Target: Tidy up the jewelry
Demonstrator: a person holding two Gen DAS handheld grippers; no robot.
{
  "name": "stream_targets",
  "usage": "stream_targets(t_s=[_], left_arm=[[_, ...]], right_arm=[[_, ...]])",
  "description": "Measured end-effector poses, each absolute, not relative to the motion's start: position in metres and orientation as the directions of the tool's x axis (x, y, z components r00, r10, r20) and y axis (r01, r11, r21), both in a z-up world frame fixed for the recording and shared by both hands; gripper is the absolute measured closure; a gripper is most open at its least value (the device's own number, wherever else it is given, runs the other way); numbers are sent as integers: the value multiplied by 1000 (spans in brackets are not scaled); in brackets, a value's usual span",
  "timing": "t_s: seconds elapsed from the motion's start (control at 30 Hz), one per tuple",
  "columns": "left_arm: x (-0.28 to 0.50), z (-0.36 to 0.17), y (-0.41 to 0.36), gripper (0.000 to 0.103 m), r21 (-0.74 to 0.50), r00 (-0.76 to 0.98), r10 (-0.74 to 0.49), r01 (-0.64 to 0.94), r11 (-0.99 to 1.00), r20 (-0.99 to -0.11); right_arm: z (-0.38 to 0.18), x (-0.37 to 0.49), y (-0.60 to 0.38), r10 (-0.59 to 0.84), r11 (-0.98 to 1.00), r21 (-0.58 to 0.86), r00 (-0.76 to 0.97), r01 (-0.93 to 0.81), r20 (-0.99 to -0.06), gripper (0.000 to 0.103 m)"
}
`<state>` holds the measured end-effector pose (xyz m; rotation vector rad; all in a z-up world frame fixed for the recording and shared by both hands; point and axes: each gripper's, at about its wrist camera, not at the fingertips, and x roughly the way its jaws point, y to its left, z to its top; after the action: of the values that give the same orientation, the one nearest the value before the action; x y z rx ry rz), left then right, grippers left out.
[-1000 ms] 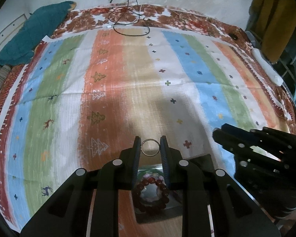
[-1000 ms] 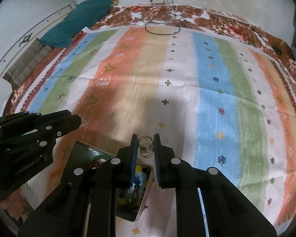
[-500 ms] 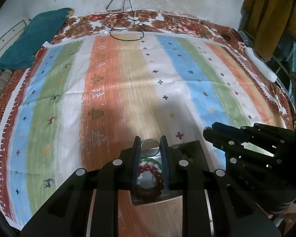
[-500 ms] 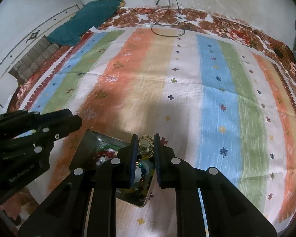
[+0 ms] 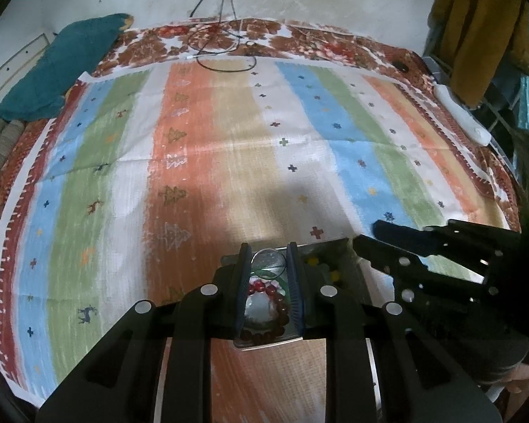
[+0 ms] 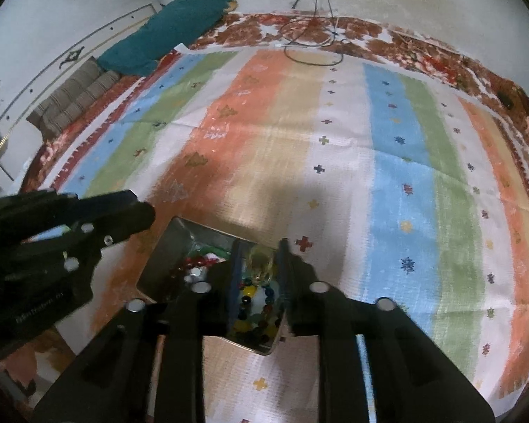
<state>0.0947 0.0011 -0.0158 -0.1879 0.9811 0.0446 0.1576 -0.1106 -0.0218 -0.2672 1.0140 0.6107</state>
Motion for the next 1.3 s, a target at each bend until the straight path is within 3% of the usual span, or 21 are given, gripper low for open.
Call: stream_targets(t_s=[0.57, 0.7, 1.07, 1.3], left_arm=[[71, -13, 3, 75, -136, 565, -35, -137, 981, -824], [63, -11, 0, 67, -135, 571, -37, -130, 982, -820], [37, -5, -7, 55, -138, 595, -49, -105, 985, -802], [19, 0, -11, 45, -137, 615, -51, -93, 986, -787]], right_arm=[[-14, 145, -132, 359, 818, 79, 399, -569, -844, 63], [-11, 137, -138, 373, 815, 90, 401, -572, -837, 55], [0, 117, -152, 396, 808, 91, 423, -582, -815, 48], [7, 102, -165, 422, 800, 100, 436, -591, -795, 38]])
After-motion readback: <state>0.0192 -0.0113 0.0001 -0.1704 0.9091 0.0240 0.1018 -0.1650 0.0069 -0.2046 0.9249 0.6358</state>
